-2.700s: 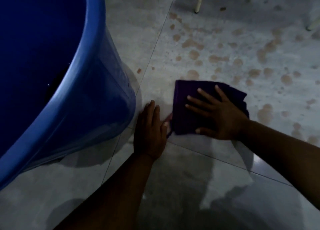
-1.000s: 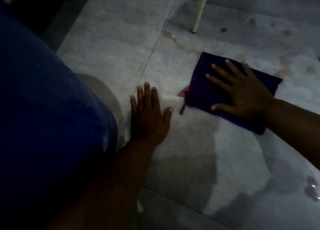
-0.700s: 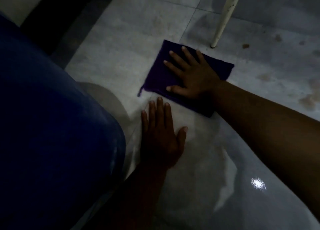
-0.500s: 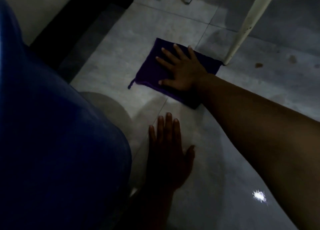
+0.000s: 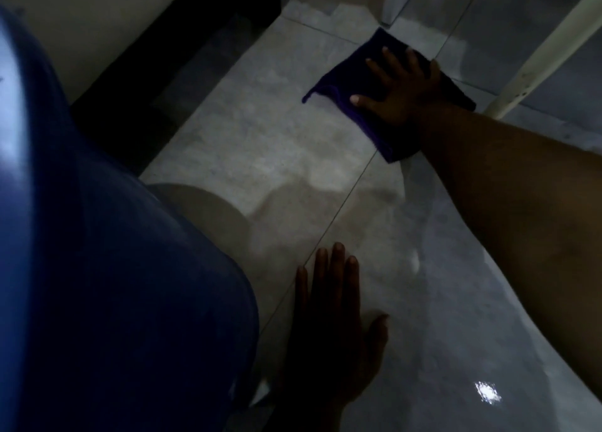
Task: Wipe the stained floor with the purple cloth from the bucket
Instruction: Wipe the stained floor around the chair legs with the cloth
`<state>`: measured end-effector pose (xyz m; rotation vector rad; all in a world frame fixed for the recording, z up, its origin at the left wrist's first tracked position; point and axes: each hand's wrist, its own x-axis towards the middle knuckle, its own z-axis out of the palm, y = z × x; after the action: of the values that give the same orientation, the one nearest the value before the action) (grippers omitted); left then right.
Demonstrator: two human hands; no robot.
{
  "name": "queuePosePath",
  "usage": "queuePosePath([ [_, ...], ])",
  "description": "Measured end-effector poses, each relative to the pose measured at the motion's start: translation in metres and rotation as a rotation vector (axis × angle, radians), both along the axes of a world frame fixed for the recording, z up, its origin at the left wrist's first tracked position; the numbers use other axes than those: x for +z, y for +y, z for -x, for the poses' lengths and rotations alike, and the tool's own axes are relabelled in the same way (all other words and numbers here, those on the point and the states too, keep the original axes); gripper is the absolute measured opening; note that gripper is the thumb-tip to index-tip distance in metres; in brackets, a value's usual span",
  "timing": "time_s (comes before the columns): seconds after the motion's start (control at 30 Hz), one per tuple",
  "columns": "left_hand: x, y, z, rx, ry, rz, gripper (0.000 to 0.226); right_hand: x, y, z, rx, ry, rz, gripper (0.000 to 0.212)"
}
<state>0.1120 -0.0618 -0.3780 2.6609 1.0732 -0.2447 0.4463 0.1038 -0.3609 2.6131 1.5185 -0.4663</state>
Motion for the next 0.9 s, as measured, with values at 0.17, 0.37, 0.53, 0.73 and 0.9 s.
queuePosePath([
  [0.17,-0.001,0.001,-0.007,0.026,0.002,0.012,0.088,0.001,0.004,-0.001,-0.335,-0.011,-0.023,0.093],
  [0.37,0.002,0.003,-0.003,0.015,-0.028,0.003,0.083,-0.004,0.033,0.017,-0.163,0.005,-0.065,0.090],
  [0.53,0.004,0.003,-0.003,0.025,-0.005,0.009,0.083,-0.009,0.037,0.084,0.315,-0.021,-0.102,0.087],
  [0.73,0.000,0.001,0.001,0.033,0.024,-0.006,0.085,-0.016,-0.017,0.110,0.846,-0.035,-0.143,0.082],
  [0.9,-0.004,0.003,-0.005,0.057,0.052,-0.030,0.090,-0.010,-0.045,0.045,0.505,-0.077,-0.114,0.095],
])
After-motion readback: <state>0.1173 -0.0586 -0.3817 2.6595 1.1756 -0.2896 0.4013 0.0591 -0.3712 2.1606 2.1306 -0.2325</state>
